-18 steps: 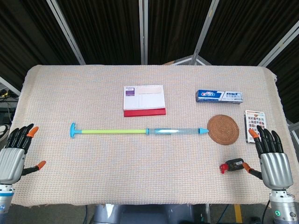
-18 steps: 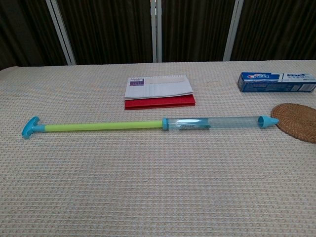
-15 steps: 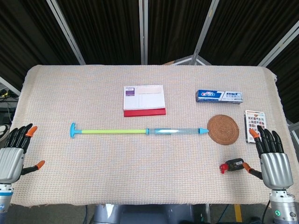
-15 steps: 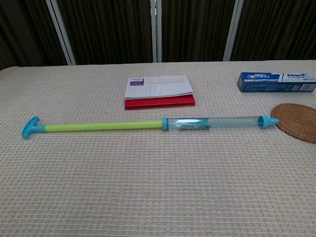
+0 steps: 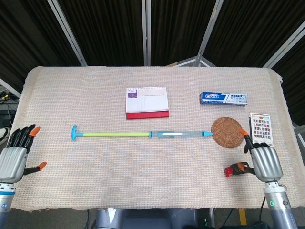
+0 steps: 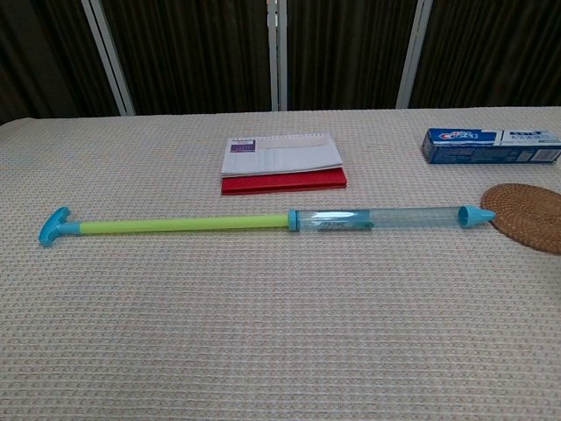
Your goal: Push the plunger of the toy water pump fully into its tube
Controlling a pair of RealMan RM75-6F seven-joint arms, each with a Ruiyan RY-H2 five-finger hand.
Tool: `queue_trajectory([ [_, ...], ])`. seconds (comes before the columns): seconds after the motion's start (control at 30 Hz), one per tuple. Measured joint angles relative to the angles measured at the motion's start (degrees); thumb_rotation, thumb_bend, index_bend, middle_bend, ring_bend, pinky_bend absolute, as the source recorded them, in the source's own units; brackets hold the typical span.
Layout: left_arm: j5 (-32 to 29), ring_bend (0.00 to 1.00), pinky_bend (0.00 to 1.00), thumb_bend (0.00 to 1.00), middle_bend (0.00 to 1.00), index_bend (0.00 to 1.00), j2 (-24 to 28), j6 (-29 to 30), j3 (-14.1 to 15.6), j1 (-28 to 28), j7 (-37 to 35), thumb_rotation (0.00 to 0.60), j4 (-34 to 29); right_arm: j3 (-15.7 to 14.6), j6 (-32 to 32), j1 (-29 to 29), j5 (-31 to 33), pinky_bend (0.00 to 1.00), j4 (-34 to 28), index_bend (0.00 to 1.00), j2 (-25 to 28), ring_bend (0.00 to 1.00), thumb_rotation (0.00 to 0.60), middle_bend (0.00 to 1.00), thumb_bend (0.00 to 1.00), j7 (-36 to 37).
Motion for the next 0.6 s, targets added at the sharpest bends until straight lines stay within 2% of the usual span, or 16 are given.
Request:
queue_trajectory([
  [0.13,-2.18,0.00,0.00,0.00,0.00,0.00,-0.88,-1.87,-0.84,-1.02,1.41,0.600,1.04,2.09,-11.31,6.07,5.68,1.00,2.29,0.12,-1.82,1.00,0.600,1.00,0.00,0.62],
  [0.27,-4.61,0.00,0.00,0.00,0.00,0.00,-1.92,-3.91,-1.51,-1.99,2.58,0.600,2.19,4.71,-21.49,14.48,13.65,1.00,8.18,0.24,-6.86,1.00,0.600,1.00,0.00,-0.98],
  [0.47,-6.50,0.00,0.00,0.00,0.00,0.00,-3.07,-5.30,-2.15,-2.83,3.76,0.600,3.20,7.68,-27.11,22.19,23.72,1.00,17.29,0.35,-15.65,1.00,0.600,1.00,0.00,-6.46],
  [0.6,-7.02,0.00,0.00,0.00,0.00,0.00,-3.39,-5.79,-2.21,-3.09,4.13,0.600,3.48,8.24,-27.64,24.27,25.89,1.00,20.12,0.39,-18.54,1.00,0.600,1.00,0.03,-8.81],
])
